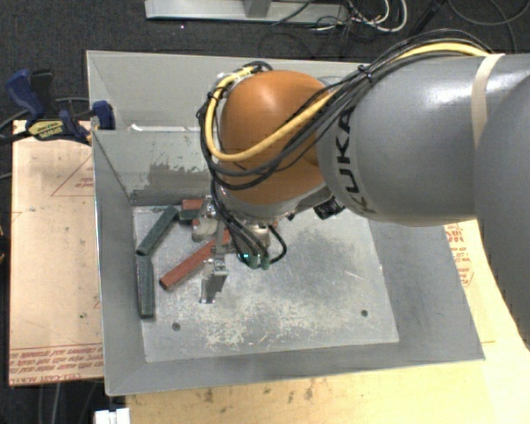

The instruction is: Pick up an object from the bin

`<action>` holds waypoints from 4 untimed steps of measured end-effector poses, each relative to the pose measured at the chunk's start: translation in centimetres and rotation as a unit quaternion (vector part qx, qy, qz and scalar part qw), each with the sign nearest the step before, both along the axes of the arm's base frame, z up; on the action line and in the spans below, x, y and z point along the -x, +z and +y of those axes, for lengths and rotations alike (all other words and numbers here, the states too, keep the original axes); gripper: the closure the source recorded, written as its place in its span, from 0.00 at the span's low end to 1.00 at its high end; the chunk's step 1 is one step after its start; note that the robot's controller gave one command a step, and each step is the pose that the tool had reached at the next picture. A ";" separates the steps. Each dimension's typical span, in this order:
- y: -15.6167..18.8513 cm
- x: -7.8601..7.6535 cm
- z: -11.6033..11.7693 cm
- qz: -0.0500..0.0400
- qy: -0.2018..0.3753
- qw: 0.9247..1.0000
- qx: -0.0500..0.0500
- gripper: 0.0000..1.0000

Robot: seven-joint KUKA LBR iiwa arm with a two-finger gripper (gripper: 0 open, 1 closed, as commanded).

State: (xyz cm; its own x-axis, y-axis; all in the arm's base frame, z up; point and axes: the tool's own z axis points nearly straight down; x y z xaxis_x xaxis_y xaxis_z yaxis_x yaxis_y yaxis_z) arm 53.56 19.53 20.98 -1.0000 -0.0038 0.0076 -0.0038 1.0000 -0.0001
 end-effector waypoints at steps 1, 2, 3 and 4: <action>0.4 -0.2 -0.1 -0.004 -0.002 1.000 -0.001 0.00; -3.4 -2.1 -0.4 -0.007 0.039 0.999 -0.001 0.00; -13.2 -4.5 -0.6 -0.010 0.010 1.000 -0.004 1.00; -13.2 -4.5 -0.6 -0.010 0.010 1.000 -0.004 1.00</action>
Offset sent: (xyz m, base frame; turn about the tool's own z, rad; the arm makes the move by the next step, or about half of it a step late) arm 0.0648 -0.0139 -0.1398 -0.2778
